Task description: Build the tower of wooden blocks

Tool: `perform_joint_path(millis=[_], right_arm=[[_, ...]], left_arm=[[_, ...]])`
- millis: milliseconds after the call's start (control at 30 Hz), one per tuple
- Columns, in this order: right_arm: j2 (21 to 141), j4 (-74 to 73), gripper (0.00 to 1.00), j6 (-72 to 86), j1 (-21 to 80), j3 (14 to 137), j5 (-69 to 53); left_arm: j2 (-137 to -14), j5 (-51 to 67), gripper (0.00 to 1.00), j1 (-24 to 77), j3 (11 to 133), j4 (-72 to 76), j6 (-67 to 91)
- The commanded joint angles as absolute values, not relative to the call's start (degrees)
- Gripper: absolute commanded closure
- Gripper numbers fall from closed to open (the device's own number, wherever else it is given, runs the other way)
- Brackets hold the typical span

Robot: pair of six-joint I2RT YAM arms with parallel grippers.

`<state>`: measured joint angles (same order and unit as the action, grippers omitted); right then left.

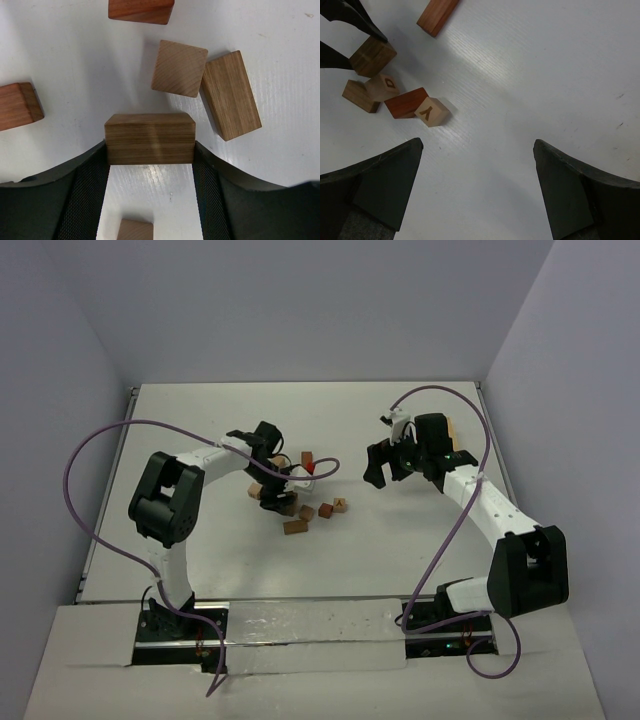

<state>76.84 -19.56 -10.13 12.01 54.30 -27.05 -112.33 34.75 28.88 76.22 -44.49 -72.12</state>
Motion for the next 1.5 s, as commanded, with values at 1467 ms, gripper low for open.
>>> perform_joint_path(millis=[1467], right_arm=[[79.34,-18.12,0.0,-9.78,9.58,57.39,-28.78]], left_arm=[[-131.68,32.21,0.58,27.05,118.78,-58.75,-58.6]])
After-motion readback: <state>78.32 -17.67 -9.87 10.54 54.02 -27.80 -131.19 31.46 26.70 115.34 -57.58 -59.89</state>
